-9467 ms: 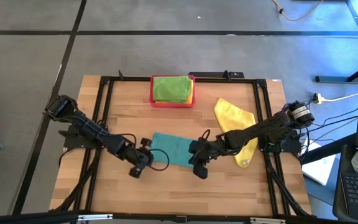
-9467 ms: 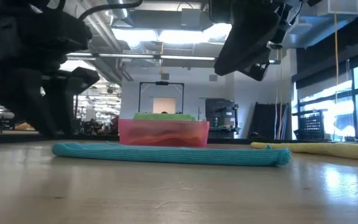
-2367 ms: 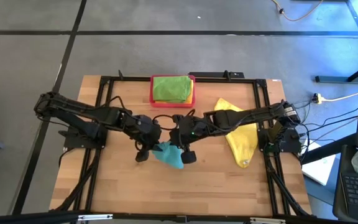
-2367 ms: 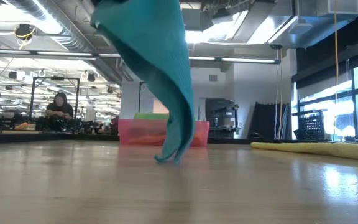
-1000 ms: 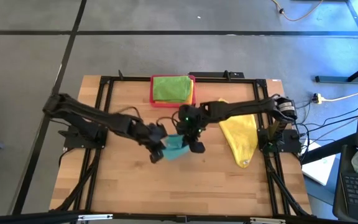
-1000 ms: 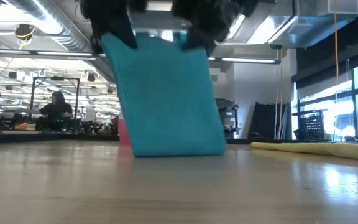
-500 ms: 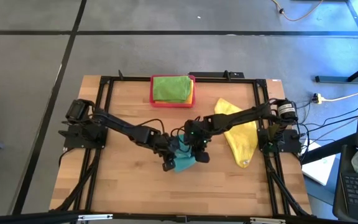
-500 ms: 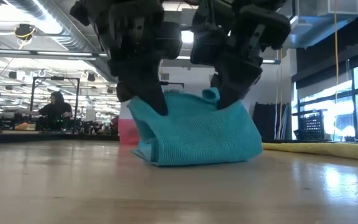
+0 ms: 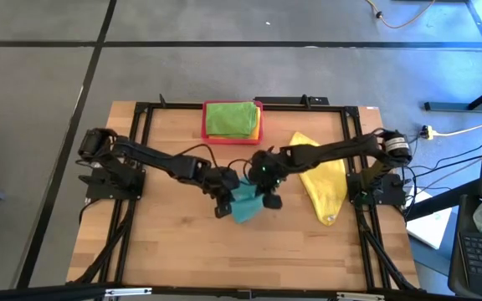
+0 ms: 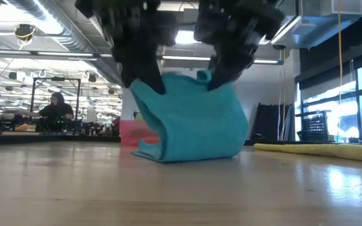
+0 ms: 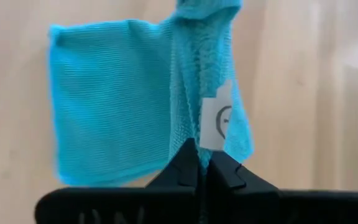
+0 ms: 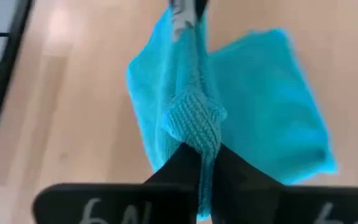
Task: Fold microfiber towels
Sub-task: Fold the blue microfiber cloth, then stack the folded blue microfiber cloth on top of the green microfiber cloth in the bin
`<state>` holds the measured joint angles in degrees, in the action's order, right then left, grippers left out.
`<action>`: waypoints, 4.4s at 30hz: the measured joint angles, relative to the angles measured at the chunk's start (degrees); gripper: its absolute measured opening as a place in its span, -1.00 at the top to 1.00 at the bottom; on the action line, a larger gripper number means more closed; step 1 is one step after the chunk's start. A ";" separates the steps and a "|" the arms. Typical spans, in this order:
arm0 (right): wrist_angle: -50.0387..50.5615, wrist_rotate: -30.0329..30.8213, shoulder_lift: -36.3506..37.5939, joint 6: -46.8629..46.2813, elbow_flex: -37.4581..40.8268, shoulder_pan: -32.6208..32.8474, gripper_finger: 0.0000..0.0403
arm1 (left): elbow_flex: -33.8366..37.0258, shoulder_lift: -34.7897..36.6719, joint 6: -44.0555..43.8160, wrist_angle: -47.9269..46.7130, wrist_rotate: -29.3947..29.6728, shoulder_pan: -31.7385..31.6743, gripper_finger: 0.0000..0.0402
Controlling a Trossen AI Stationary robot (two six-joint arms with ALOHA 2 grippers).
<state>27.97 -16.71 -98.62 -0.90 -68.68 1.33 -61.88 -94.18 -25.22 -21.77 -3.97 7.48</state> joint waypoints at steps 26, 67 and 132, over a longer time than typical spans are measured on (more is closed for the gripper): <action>-1.58 -3.95 -9.93 5.47 0.10 -9.47 0.82 | 2.43 -0.34 10.43 -4.64 2.91 -10.88 0.92; 2.41 9.20 -6.92 -7.90 0.01 -13.91 -0.26 | 5.50 -0.36 -21.64 -2.16 15.65 -3.57 0.71; -25.33 3.82 -14.13 -8.03 10.41 -6.33 0.94 | 4.39 4.36 -64.16 -2.97 24.05 20.30 0.76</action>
<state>2.64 -12.89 -112.75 -8.93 -58.26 -5.00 -57.49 -89.82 -89.38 -24.74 20.08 27.78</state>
